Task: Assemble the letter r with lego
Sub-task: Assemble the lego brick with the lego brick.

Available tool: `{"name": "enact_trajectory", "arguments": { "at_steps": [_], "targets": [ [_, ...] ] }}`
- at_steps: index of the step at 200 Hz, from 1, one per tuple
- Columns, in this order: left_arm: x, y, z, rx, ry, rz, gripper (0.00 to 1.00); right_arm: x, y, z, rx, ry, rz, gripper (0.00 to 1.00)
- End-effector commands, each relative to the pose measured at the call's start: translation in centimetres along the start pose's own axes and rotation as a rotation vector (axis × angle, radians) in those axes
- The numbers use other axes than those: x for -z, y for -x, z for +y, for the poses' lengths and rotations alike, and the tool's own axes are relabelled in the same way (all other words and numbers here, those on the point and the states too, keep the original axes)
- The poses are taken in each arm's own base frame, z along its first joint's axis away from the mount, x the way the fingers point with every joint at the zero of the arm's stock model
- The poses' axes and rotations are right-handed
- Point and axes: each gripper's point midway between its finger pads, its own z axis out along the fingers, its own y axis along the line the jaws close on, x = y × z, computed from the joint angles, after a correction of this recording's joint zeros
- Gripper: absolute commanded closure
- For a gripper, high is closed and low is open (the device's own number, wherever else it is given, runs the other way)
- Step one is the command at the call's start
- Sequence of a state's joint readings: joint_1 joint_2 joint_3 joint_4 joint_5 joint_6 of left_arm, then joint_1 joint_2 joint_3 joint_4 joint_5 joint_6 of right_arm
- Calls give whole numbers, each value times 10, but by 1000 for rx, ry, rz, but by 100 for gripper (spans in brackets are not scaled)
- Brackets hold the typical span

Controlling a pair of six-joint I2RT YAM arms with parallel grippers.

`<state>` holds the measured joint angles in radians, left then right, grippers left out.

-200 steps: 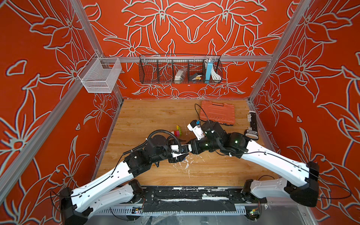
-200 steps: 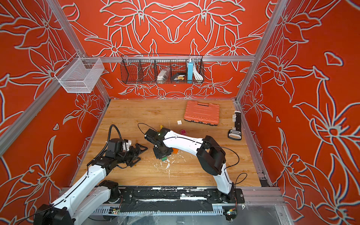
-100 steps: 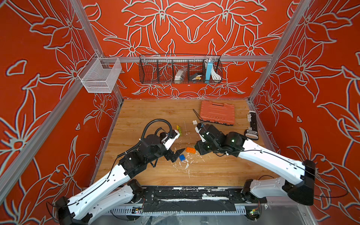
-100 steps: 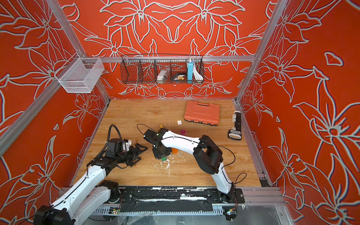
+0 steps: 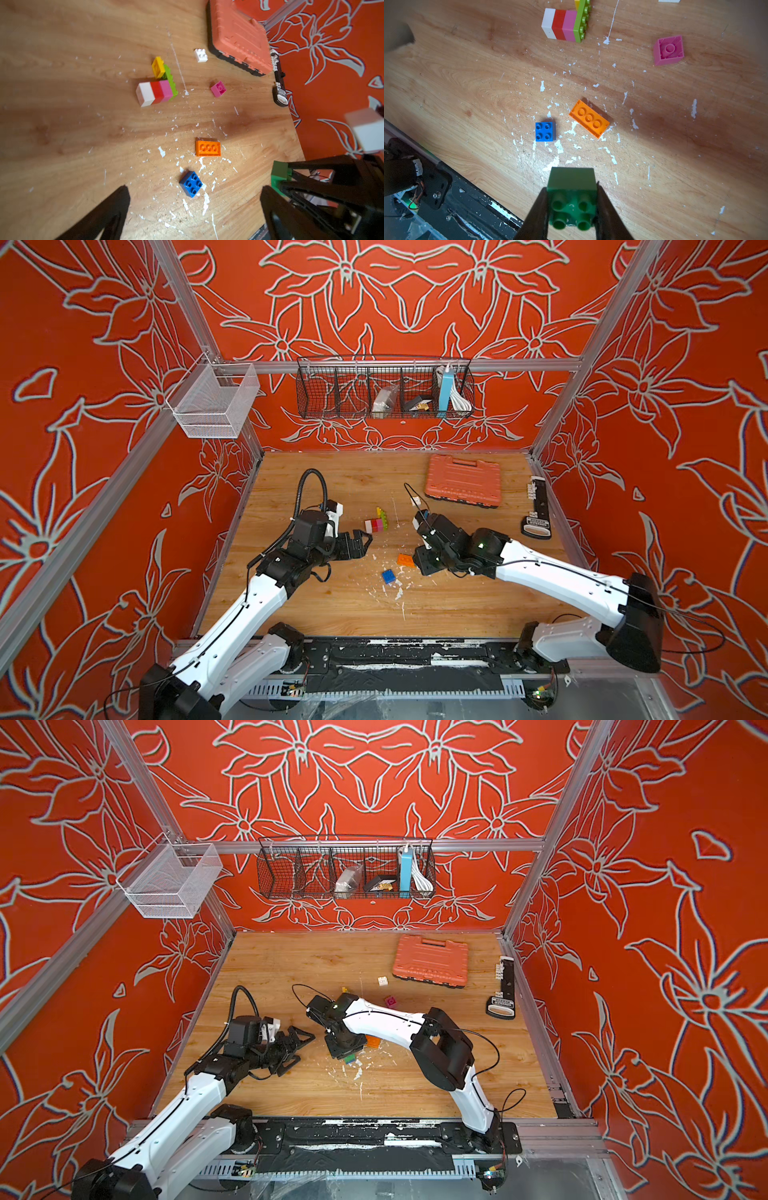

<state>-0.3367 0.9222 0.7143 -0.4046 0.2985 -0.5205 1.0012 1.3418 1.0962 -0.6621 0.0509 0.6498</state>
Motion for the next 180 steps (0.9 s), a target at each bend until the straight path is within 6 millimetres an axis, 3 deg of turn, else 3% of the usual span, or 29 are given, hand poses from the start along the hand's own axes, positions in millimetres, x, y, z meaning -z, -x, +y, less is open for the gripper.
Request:
{"name": "enact_trajectory", "arguments": {
  "at_steps": [1, 33, 54, 61, 79, 118, 180],
  "targets": [
    [-2, -19, 13, 175, 18, 112, 1, -8, 6, 0, -50, 3, -23, 100],
    [2, -25, 33, 254, 151, 179, 1, -17, -14, -12, -42, -61, 111, 100],
    [9, -18, 35, 294, 181, 141, 1, -28, -24, -23, -22, -128, 187, 100],
    [17, -16, 29, 303, 144, 102, 1, -30, -24, -23, -9, -142, 209, 100],
    [13, -25, 23, 335, 22, 49, 1, -32, -24, -21, 6, -172, 266, 100],
    [3, -45, 24, 378, -30, 102, 1, -37, -19, -2, 30, -196, 355, 100],
    [-19, -68, 38, 505, -60, 148, 1, -67, -20, 45, 76, -137, 412, 100]
  ]
}}
